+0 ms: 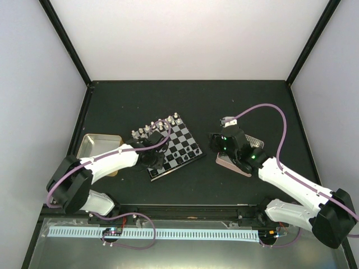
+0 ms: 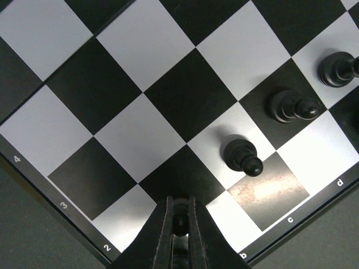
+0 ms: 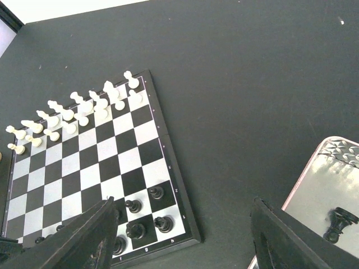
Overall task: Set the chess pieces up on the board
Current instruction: Place the chess piece on the chessboard.
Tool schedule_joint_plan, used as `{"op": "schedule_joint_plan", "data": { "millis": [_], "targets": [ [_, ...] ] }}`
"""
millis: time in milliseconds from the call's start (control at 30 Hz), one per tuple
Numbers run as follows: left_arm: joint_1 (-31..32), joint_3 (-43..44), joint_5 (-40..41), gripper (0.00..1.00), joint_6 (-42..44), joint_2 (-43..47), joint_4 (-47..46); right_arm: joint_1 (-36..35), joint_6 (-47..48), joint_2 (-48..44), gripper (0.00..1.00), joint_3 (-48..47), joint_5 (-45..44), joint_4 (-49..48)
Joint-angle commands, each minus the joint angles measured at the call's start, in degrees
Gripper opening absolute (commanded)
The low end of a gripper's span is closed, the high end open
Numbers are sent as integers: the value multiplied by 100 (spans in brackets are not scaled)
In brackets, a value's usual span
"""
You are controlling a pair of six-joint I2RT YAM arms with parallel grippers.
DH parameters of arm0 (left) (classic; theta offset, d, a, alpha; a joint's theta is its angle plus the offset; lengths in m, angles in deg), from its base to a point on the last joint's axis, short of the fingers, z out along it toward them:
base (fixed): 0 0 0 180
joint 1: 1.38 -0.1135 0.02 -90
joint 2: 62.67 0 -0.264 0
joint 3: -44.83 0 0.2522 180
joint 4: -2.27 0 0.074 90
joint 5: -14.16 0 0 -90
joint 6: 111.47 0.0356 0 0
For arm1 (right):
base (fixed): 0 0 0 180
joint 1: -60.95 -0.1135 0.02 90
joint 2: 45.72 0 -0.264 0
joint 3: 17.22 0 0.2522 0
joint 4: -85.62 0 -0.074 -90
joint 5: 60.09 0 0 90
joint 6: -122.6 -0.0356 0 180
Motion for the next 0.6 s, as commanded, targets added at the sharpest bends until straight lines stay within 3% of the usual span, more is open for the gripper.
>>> {"op": "schedule_joint_plan", "data": {
  "millis": [0,267,567],
  "targets": [
    [30,-69,261,5,-97,-35,-182,7,-27,11,66,-67,-173,-21],
    [24,-110,195,12,-2,-57,-293,10,-35,5,66,-89,-191,13],
    [26,-14,152,30,16,69,-255,6,-86,-87,66,-107,-261,115]
  ]
}}
